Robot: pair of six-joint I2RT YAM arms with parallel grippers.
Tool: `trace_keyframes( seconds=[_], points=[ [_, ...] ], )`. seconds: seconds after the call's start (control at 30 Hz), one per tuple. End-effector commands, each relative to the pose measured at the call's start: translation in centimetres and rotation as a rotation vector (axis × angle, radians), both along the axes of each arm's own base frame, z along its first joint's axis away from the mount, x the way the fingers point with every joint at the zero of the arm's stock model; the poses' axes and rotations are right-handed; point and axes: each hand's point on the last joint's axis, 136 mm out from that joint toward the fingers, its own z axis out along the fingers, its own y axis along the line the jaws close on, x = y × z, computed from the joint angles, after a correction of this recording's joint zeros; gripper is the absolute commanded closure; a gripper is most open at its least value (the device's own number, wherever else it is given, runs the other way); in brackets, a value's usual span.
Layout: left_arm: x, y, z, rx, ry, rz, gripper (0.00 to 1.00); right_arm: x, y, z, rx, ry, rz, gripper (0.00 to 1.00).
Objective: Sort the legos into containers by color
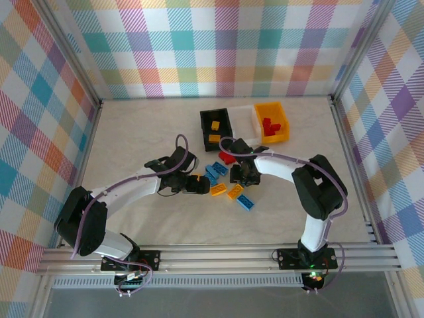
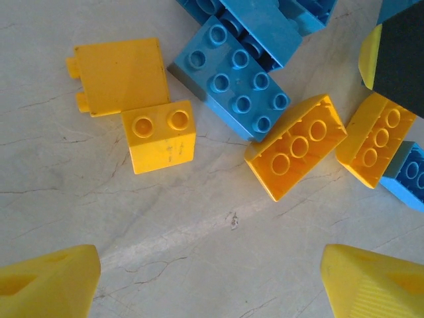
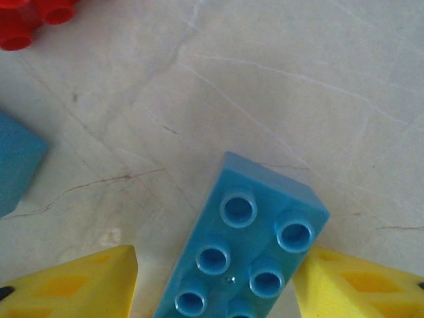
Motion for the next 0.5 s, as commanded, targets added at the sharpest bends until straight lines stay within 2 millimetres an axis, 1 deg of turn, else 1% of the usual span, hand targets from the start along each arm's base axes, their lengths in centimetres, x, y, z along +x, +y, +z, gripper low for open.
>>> trace_keyframes(
  seconds=[0.0, 0.1, 0.23, 0.3, 0.37, 0.4, 0.43, 0.47],
  points=[
    [-0.2, 0.1, -0.1, 0.027, -0.003, -0.026, 0.13, 1.0, -1.1, -0.1, -0.021, -0.005, -0.046, 0.39],
    [-0.3, 0.2, -0.3, 0.034, 0.000, -0.027, 0.13, 1.7, -1.4, -0.2, -0.022, -0.014, -0.055, 0.41],
    [-0.4, 0.4, -0.5, 0.037, 0.001, -0.026, 0.13, 2.5, -1.3, -0.7, -0.039, -0.015, -0.047, 0.45],
    [-0.4, 0.4, -0.5, 0.037, 0.001, -0.026, 0.13, 2.8, -1.3, -0.9, -0.044, -0.011, -0.044, 0.51],
    [-0.5, 0.5, -0.6, 0.039, 0.003, -0.026, 0.13, 2.9, -1.4, -0.9, -0.051, -0.013, -0.044, 0.61],
    [-0.5, 0.5, -0.6, 0.041, 0.001, -0.027, 0.13, 2.9, -1.4, -0.8, -0.052, -0.017, -0.044, 0.64],
    [-0.5, 0.6, -0.6, 0.044, -0.001, -0.028, 0.13, 2.9, -1.5, -0.7, -0.052, -0.020, -0.046, 0.65],
    [-0.6, 0.6, -0.6, 0.044, 0.000, -0.030, 0.13, 2.9, -1.6, -0.5, -0.053, -0.027, -0.047, 0.68]
  ],
)
